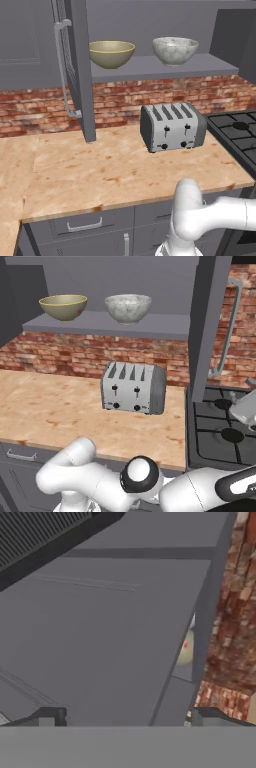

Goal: Open the cabinet. Pick the bowls from the counter and place them in the cabinet. Then close the cabinet.

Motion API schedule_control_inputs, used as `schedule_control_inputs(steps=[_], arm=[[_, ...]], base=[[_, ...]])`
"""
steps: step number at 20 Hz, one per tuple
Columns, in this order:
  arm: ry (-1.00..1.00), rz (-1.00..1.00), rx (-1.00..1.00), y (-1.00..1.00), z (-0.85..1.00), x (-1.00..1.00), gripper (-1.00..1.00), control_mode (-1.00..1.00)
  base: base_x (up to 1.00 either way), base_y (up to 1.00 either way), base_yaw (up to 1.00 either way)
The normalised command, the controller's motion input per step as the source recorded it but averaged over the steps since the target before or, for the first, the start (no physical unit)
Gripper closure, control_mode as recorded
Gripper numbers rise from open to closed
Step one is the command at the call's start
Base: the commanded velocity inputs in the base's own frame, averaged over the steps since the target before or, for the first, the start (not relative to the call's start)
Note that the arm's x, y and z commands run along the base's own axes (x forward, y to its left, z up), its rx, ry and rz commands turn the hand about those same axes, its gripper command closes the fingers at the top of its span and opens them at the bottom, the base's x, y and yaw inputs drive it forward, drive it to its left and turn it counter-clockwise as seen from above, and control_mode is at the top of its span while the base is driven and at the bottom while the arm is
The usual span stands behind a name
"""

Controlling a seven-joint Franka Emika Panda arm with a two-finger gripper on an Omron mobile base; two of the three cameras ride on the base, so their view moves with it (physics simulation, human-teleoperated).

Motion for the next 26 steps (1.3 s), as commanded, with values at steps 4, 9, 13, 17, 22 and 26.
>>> schedule_control_inputs(steps=[4, 9, 13, 17, 22, 26], arm=[[-0.15, 0.09, 0.00, 0.34, 0.37, 0.00, -1.00, -1.00], [-0.10, -0.01, -0.11, 0.84, 0.52, 0.00, -1.00, -1.00], [-0.02, -0.03, -0.21, 0.99, 0.15, -0.01, -1.00, -1.00], [-0.12, -0.02, -0.24, 0.98, 0.01, -0.42, -1.00, -1.00], [-0.27, -0.01, -0.26, 0.93, 0.00, -0.98, -1.00, -1.00], [-0.34, -0.03, -0.24, 0.99, 0.00, -1.00, -1.00, -1.00]], base=[[0.00, 0.00, 0.00], [0.00, 0.00, 0.00], [0.00, 0.00, 0.00], [0.00, 0.00, 0.00], [0.00, 0.00, 0.00], [0.00, 0.00, 0.00]])
